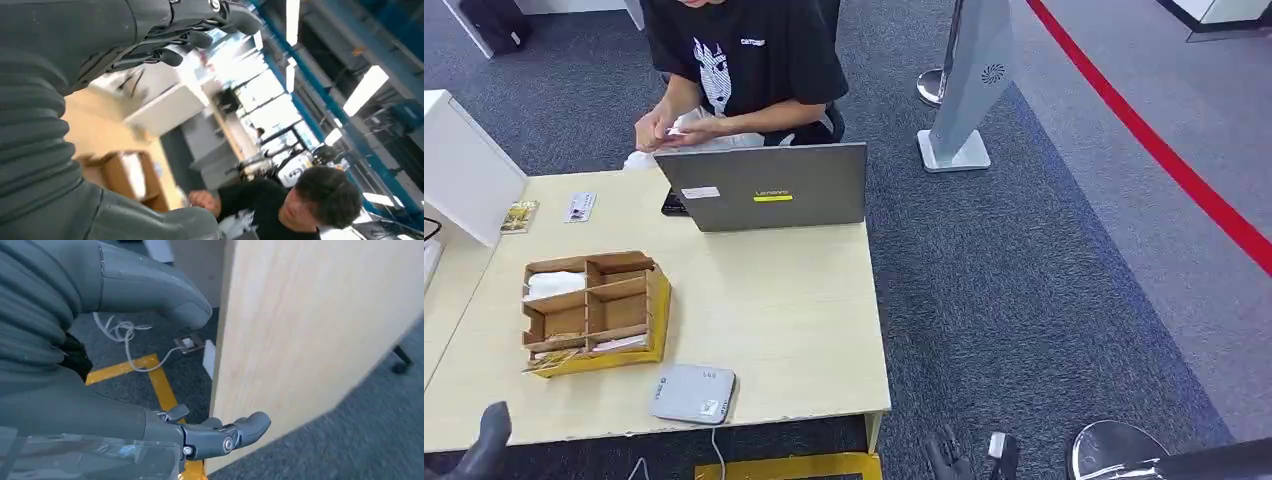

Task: Pass the card to the sensor for recognition and then transmit it.

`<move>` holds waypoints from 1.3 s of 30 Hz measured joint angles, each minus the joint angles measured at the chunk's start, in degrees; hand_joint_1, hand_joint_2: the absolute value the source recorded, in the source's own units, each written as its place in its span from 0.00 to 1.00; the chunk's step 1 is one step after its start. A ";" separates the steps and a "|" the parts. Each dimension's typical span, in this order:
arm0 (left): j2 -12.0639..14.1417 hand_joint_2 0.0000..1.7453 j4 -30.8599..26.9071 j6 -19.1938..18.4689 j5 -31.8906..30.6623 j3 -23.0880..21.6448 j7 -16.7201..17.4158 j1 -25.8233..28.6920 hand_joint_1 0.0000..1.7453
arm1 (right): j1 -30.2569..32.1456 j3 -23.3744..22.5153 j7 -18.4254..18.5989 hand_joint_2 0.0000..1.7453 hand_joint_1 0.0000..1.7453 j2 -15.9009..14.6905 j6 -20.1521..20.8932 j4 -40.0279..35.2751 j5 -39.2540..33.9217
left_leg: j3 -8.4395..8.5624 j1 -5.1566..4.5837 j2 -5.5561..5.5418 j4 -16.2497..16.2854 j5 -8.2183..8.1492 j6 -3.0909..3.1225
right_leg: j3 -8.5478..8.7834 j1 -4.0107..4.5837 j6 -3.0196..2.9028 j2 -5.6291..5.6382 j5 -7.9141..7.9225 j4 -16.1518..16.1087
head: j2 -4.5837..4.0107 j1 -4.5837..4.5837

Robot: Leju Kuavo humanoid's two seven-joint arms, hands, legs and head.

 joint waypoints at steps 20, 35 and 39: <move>3.20 1.00 82.37 -5.38 -0.22 51.64 8.40 -19.58 1.00 | 2.37 -7.27 -1.68 1.00 1.00 -1.46 -1.95 -0.17 10.12 | 0.11 -0.03 -0.07 0.00 0.05 -0.02 | 0.20 0.01 0.01 -0.11 0.02 0.01 | 0.00 -0.07; 4.68 1.00 104.72 9.40 -24.64 47.26 49.25 -22.24 0.00 | 0.56 -7.04 0.00 1.00 0.00 -1.46 -0.44 -0.17 14.51 | 0.16 0.00 -0.06 0.01 0.05 -0.02 | 0.19 0.01 0.00 -0.10 0.03 0.01 | 0.00 -0.09; 4.92 1.00 104.83 8.04 -24.69 39.19 50.95 -21.46 0.00 | 1.26 -3.77 2.08 1.00 0.00 -1.77 -2.19 -0.57 14.62 | 0.15 0.00 -0.07 0.01 0.05 -0.02 | 0.20 0.02 0.00 -0.11 0.02 0.01 | 0.00 -0.07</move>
